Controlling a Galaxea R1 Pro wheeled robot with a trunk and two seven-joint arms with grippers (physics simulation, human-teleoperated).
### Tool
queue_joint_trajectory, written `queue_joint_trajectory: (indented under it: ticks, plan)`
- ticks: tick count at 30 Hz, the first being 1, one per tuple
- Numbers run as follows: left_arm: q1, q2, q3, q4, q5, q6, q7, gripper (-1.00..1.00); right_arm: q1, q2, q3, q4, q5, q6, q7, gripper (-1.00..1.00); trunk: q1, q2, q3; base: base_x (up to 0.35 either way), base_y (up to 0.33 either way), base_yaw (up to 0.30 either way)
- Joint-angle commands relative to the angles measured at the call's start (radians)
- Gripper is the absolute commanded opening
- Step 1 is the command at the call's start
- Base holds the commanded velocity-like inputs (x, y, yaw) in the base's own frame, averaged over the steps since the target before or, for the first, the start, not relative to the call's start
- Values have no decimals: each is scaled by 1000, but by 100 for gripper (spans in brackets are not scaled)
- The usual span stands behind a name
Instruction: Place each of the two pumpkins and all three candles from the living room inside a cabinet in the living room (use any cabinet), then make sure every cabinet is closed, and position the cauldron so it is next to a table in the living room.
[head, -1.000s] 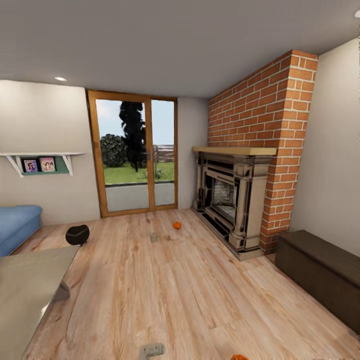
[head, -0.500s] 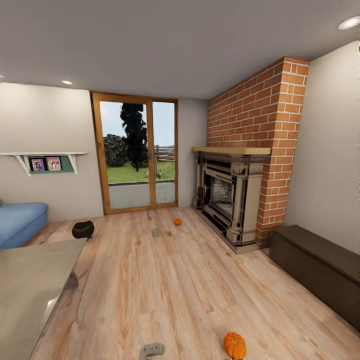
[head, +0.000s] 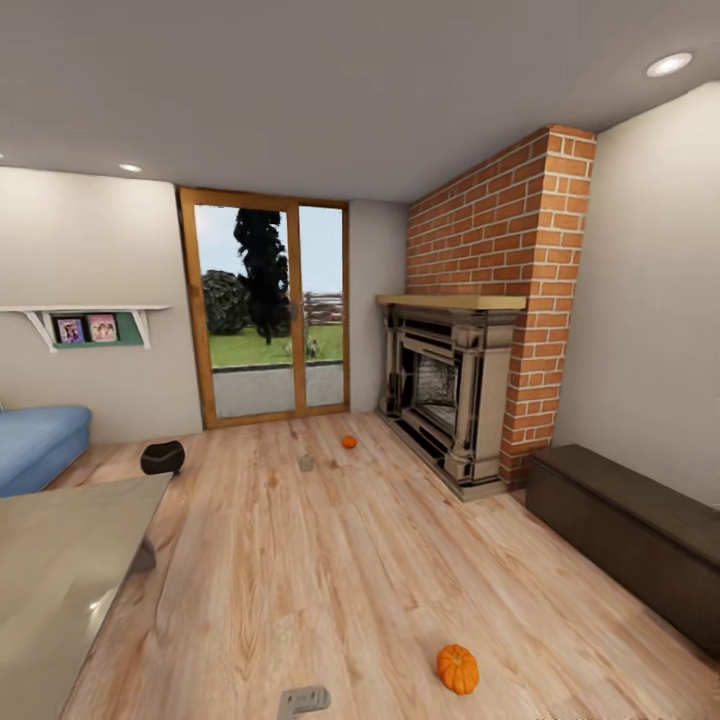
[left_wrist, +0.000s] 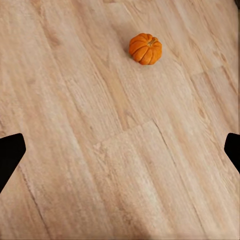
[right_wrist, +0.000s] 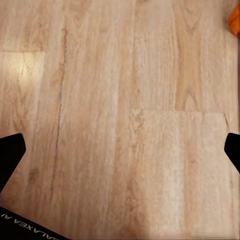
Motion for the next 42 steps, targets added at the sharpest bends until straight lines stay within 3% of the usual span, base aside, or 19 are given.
queue_joint_trajectory:
  ticks: [1, 13, 42]
  plan:
    - [0, 0, 0, -2, 10, 9, -2, 100, -1, 0, 7, 2, -11, -4, 4, 100, 0, -1, 0, -4, 0, -191]
    - [0, 0, -2, -2, 10, 9, -2, 100, -1, 0, 7, 2, -11, -4, 5, 100, 0, -1, 8, -24, 0, -118]
    - [0, -1, -2, -2, 9, 9, -2, 100, -1, 0, 7, 2, -11, -4, 5, 100, 0, -1, 8, -326, 0, -1]
